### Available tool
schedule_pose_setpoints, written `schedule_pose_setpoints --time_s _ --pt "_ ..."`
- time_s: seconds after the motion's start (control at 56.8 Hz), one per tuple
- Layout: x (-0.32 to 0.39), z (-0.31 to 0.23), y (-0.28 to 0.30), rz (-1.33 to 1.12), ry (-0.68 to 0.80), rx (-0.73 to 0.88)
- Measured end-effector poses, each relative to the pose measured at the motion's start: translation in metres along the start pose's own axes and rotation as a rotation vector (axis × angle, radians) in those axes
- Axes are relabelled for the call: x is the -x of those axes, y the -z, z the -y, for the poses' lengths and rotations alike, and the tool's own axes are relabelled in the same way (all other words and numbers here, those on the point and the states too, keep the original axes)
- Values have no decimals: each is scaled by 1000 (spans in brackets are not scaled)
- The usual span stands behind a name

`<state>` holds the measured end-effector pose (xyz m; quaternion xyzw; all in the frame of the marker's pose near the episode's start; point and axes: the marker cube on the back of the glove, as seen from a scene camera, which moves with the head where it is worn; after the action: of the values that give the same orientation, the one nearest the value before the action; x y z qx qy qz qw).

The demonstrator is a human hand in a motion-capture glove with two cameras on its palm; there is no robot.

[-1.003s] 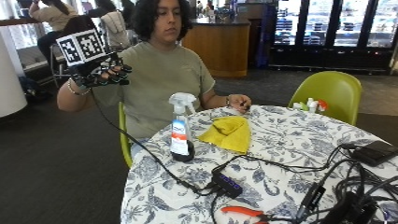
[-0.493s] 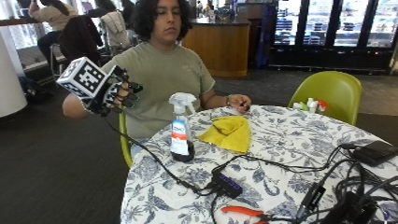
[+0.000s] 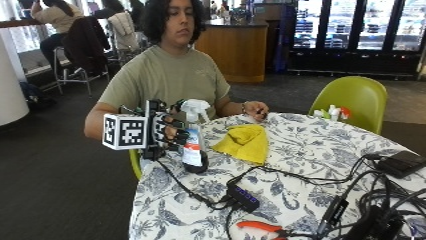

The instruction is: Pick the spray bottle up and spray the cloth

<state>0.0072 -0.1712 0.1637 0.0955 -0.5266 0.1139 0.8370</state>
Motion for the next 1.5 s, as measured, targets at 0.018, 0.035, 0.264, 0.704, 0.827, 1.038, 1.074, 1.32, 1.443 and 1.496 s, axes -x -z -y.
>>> schedule_pose_setpoints --time_s 0.018,0.035,0.264,0.704,0.827,1.038,1.074,1.32,1.443,1.496 --pt "-1 3 -4 9 4 -5" --pt "-1 7 -7 19 7 -9" --pt "-13 45 -46 144 51 -24" --pt "-8 94 -64 201 60 -56" --pt "18 89 -53 226 90 -33" --pt "106 86 -19 -82 -3 163" --pt "119 84 -19 -184 -39 219" --pt "137 80 -69 -692 -312 762" --pt "105 78 -107 -832 -393 871" --pt "86 75 -124 -874 -435 920"
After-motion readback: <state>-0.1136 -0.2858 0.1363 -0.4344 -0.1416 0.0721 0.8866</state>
